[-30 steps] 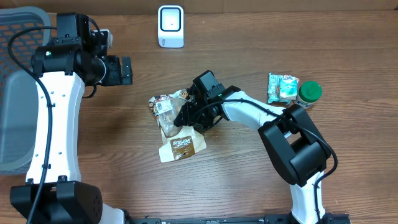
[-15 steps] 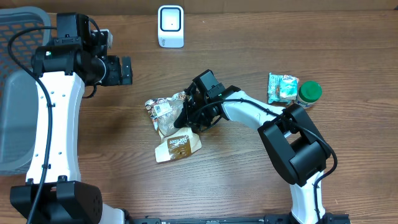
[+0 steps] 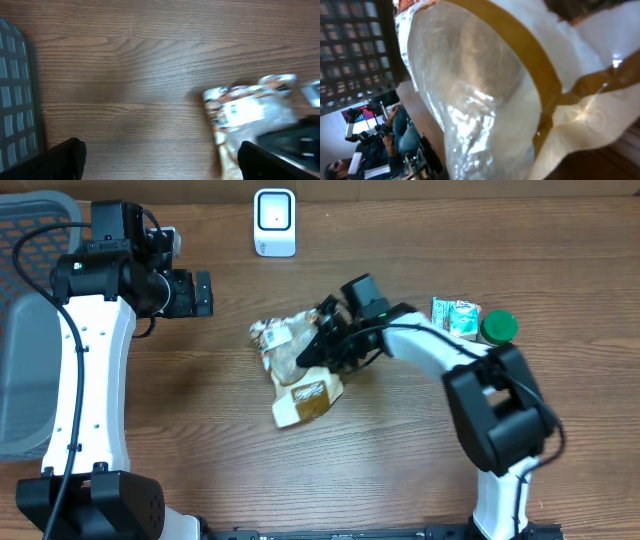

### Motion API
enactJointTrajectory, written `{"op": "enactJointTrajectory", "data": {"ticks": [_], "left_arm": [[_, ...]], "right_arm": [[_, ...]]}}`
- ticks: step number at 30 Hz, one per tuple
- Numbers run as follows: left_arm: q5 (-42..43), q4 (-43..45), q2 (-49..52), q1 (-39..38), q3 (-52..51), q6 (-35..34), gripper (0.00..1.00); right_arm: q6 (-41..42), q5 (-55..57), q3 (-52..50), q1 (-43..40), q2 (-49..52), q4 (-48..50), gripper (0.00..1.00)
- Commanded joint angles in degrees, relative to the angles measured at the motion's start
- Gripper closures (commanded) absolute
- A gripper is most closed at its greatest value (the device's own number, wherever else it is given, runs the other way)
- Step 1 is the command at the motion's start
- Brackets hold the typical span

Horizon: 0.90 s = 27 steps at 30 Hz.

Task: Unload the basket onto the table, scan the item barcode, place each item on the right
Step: 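Lift the snack bag up off the table with the right gripper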

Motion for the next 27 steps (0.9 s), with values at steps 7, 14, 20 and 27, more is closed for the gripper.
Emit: {"op": "enactJointTrajectory", "data": {"ticks": [7,14,20,27], "left_arm": [[0.44,0.17,0.39,-0.11,1.07,1.09,0.01],[0.44,0.17,0.39,-0.02,1.07,1.09,0.00],[0.44,0.20,0.39,-0.11,1.05,1.09,0.01],[0.44,0.20,0.39,-0.07,1.05,1.09,0.00]], "right_arm": [[-13.16,-0.70,0.37,-5.22,-20.85,-7.21,0.96],[-13.14,4.13,0.37,-5.55,-28.30,-11.52,0.96],[-13.09,4.11,0.37,-5.55,-30.60,-13.38,0.96],[-12.61,4.17,1.64,-5.55,-30.95,-16.63,0.96]]}}
